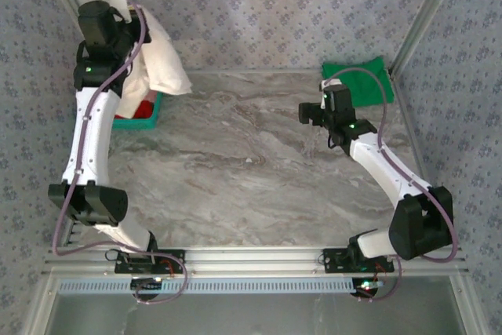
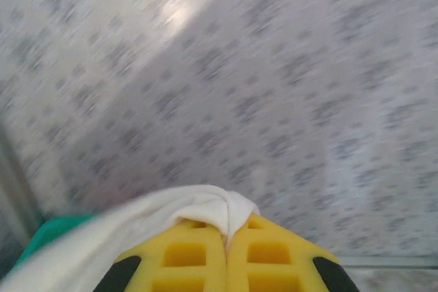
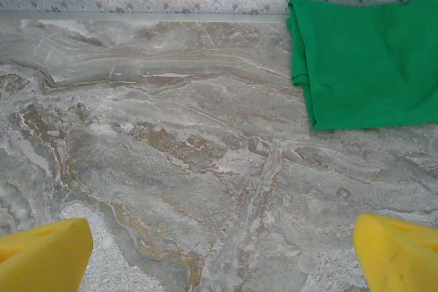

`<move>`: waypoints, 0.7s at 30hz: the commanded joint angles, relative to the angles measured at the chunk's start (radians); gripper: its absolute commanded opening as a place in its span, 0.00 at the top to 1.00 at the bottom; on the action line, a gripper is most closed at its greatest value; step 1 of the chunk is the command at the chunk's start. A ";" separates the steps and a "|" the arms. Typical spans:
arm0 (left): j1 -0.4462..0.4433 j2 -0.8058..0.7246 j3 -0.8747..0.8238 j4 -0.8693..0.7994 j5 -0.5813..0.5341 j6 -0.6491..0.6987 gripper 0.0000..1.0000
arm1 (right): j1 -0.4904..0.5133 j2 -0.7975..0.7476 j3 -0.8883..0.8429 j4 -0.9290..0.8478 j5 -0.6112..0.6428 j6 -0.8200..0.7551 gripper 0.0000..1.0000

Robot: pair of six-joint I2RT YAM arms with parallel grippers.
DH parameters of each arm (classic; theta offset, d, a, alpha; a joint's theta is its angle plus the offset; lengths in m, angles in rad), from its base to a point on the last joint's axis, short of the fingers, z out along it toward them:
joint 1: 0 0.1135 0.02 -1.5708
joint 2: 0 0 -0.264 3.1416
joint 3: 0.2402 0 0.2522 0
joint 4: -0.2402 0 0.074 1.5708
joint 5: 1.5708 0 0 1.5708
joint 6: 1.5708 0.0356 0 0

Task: Fold and stack the t-shirts

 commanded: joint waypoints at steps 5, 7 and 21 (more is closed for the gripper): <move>-0.264 0.114 0.511 -0.256 0.083 0.111 1.00 | -0.014 -0.083 -0.008 0.043 0.049 0.043 0.00; -0.309 0.209 0.655 -0.365 0.077 0.098 1.00 | -0.020 -0.106 -0.020 0.041 0.066 0.068 0.00; -0.204 0.251 0.243 -0.188 0.166 -0.116 0.34 | -0.087 -0.213 -0.095 -0.085 0.061 0.129 0.00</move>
